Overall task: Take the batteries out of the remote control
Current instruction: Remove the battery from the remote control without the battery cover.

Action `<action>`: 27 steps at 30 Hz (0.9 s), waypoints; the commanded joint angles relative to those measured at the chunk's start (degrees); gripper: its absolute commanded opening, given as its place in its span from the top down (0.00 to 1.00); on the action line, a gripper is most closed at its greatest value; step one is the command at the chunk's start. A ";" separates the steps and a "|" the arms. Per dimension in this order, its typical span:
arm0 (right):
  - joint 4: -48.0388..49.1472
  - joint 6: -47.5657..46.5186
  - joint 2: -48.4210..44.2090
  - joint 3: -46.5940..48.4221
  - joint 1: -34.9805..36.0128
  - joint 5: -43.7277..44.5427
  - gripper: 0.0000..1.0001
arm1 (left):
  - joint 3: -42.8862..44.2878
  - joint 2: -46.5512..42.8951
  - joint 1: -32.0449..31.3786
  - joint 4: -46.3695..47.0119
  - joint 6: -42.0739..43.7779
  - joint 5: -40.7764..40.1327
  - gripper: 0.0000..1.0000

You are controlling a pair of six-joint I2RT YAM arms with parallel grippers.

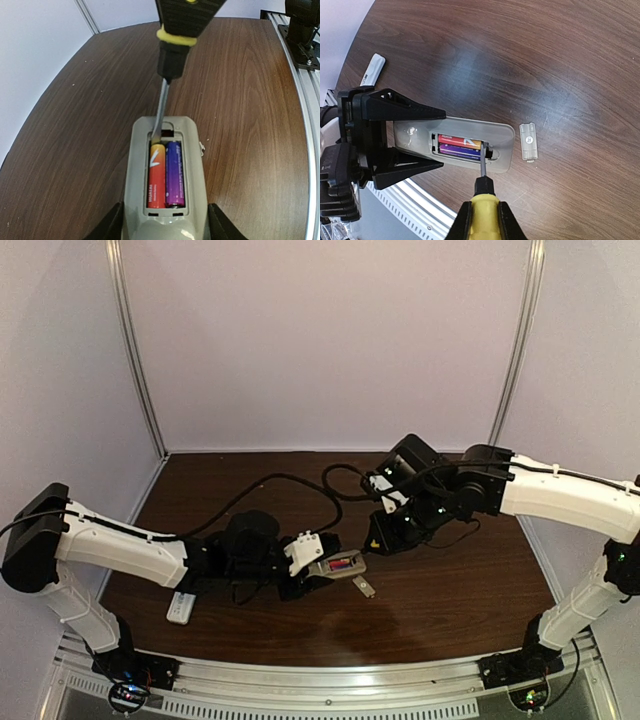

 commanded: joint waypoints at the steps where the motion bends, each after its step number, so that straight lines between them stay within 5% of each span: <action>1: -1.74 -0.49 1.71 0.89 0.69 0.07 1.00 | 2.19 -0.05 -0.31 4.75 0.67 0.13 1.00; 16: -4.96 -1.19 5.14 1.48 1.57 -1.29 1.00 | 1.90 -0.05 -0.32 4.69 1.20 -0.39 1.00; 27: 1.84 -1.22 6.14 -0.88 1.92 -7.53 1.00 | 1.98 0.00 -0.36 4.46 1.05 -0.11 1.00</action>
